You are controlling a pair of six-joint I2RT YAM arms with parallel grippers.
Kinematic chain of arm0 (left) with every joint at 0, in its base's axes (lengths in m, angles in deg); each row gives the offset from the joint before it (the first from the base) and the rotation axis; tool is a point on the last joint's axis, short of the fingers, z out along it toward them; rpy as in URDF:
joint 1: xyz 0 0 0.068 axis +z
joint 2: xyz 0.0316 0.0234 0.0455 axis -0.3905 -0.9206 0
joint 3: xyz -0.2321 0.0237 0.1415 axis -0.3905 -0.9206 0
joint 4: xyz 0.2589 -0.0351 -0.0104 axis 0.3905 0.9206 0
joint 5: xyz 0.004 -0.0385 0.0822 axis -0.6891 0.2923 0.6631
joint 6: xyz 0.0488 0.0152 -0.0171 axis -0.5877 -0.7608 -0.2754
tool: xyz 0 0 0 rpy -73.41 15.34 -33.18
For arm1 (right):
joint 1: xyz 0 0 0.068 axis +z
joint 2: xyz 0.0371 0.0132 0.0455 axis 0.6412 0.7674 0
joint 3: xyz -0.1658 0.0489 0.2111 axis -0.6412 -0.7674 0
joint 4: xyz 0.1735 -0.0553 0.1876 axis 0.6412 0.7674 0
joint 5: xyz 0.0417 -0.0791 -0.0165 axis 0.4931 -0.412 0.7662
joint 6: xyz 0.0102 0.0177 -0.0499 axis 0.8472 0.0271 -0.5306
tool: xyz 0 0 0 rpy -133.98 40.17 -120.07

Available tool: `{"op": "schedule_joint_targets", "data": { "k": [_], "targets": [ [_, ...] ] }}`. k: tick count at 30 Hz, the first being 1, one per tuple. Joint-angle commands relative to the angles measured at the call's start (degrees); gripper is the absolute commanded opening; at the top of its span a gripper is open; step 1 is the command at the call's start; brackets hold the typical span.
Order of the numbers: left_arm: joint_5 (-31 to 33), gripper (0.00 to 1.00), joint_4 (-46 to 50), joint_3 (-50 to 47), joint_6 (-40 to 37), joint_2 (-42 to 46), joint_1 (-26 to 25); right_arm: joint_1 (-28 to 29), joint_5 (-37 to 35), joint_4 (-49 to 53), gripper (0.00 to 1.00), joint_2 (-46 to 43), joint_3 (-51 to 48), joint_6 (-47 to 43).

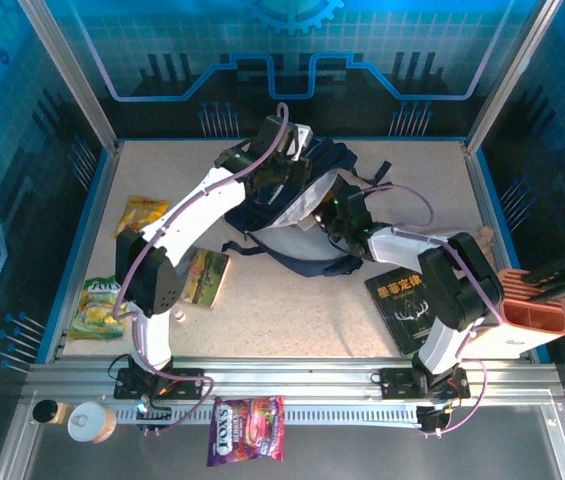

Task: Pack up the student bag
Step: Place the book in the student bag, then close the student bag at the center of the table.

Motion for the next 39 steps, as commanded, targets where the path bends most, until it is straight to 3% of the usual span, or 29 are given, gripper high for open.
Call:
{"op": "schedule_joint_targets", "data": {
  "k": [1, 3, 6, 8, 14, 20, 26, 28, 31, 34, 39],
  "targets": [
    [-2.77, 0.00, -8.27, -0.24, 3.08, 5.59, 0.95, 0.64, 3.74, -1.21, 0.05, 4.51, 4.91, -0.87],
    [-2.89, 0.00, -8.85, -0.94, 3.59, 5.80, 1.26, 0.64, 5.92, -0.91, 0.10, 6.73, 7.03, -1.72],
    [-2.97, 0.00, -9.47, -2.22, 4.50, 6.36, 2.04, 0.63, 6.28, -2.07, 0.27, 6.87, 6.26, -1.74],
    [-2.82, 0.00, -10.42, -3.54, 4.64, 6.89, 2.49, 0.42, 6.40, -3.61, 0.42, 5.74, 4.81, -2.49],
    [-3.32, 0.00, -13.51, -8.93, 6.66, 8.28, 4.84, -0.63, 7.04, 0.08, 0.70, -1.86, 0.83, -7.01],
    [-4.19, 0.00, -13.78, -11.90, 6.66, 7.59, 5.66, -1.76, 6.72, 6.34, 0.78, -13.02, -7.46, -10.30],
    [-4.34, 0.00, -12.62, -15.39, 5.22, 4.95, 6.14, -3.17, -1.72, 22.51, 0.83, -26.42, -11.64, -16.66],
    [-7.33, 0.27, -13.36, -18.14, 4.64, 5.21, 6.26, -3.45, -6.84, 29.86, 0.84, -30.33, -12.24, -18.69],
    [-12.28, 0.57, -17.00, -23.19, 6.11, 7.61, 6.28, -4.06, -11.78, 38.40, 0.85, -34.15, -13.03, -20.61],
    [-13.71, 0.73, -19.29, -27.56, 8.24, 10.94, 6.35, -5.02, -12.89, 46.08, 0.85, -35.67, -12.20, -22.04],
    [-9.93, 0.91, -21.66, -35.30, 11.93, 16.81, 7.15, -5.87, -13.23, 54.06, 0.88, -36.17, -12.34, -22.59]
  ]
}}
